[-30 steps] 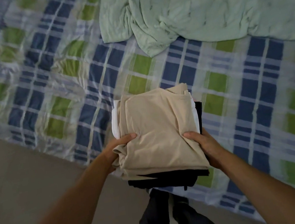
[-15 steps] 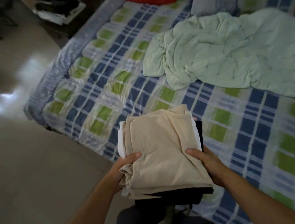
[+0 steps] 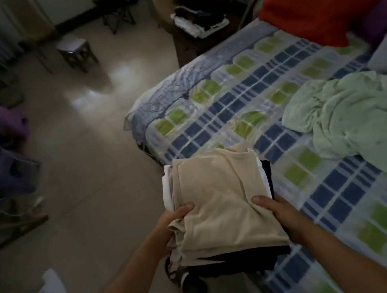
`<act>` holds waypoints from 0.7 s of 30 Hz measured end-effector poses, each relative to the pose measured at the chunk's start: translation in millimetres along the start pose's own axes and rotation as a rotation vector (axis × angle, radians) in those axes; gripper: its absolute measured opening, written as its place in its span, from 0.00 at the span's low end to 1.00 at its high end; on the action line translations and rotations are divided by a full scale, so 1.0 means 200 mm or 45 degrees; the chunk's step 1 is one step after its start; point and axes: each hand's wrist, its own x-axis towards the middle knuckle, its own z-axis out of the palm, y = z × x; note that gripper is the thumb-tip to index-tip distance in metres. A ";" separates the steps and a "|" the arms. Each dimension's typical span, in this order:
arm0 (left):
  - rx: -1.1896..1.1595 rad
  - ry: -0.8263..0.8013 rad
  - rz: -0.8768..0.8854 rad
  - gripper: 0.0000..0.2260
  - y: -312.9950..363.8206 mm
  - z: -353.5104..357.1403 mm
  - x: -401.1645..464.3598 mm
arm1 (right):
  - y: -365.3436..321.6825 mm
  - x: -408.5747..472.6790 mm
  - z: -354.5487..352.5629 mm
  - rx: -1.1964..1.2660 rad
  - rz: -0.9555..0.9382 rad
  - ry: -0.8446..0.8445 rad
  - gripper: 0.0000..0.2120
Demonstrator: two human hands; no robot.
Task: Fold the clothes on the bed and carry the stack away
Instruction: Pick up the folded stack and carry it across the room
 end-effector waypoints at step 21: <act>-0.282 0.124 0.042 0.26 1.01 -1.59 0.26 | -0.65 1.00 1.80 -0.218 0.047 -0.202 0.23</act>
